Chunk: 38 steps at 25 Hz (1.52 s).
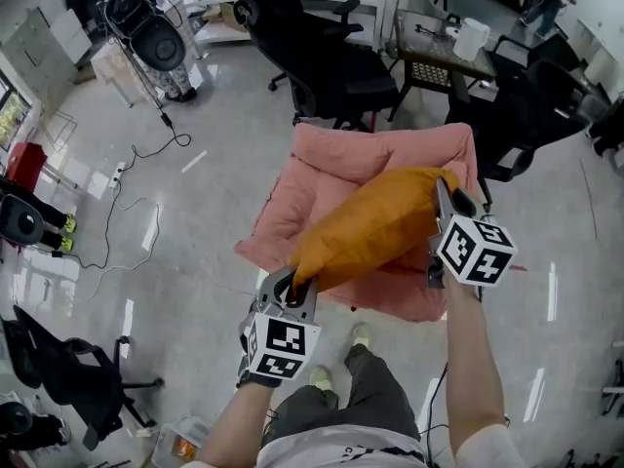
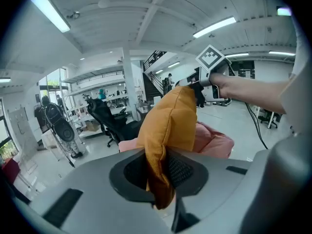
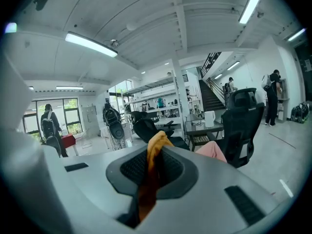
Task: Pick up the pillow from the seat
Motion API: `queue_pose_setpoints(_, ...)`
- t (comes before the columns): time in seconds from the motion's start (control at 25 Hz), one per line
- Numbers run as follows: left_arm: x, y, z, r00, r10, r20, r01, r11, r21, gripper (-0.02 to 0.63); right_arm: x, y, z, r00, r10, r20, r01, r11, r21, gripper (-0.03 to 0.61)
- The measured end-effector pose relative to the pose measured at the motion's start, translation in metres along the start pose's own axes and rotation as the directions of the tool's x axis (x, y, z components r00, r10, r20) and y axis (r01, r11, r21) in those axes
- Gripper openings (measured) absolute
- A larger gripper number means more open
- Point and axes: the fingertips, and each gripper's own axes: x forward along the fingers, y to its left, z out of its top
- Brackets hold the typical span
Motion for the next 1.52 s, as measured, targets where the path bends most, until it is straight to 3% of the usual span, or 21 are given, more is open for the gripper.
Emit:
queue_pose_setpoints(0.48, -0.085, 0.021, 0.127, 0.985, 0.003, 0.172, -0.007, 1.000, 0.022, 0.075, -0.062, 0.029, 0.131, 0.992, 0.004, 0.125, 0.002, 0.999, -0.044, 0.034)
queue_pose_setpoints(0.88, -0.147, 0.028, 0.195, 0.963, 0.003, 0.270, -0.019, 0.998, 0.055, 0.075, -0.122, 0.057, 0.213, 0.970, 0.008, 0.243, 0.011, 0.997, -0.077, 0.034)
queue_pose_setpoints(1.12, -0.175, 0.033, 0.216, 0.952, 0.020, 0.305, -0.041, 0.997, 0.064, 0.075, -0.145, 0.071, 0.235, 0.961, 0.029, 0.277, -0.003, 0.996, -0.094, 0.034)
queue_pose_setpoints(1.52, -0.206, 0.035, 0.215, 0.942, 0.039, 0.333, -0.068, 0.995, 0.075, 0.075, -0.165, 0.091, 0.234, 0.956, 0.051, 0.288, -0.019, 0.994, -0.111, 0.034)
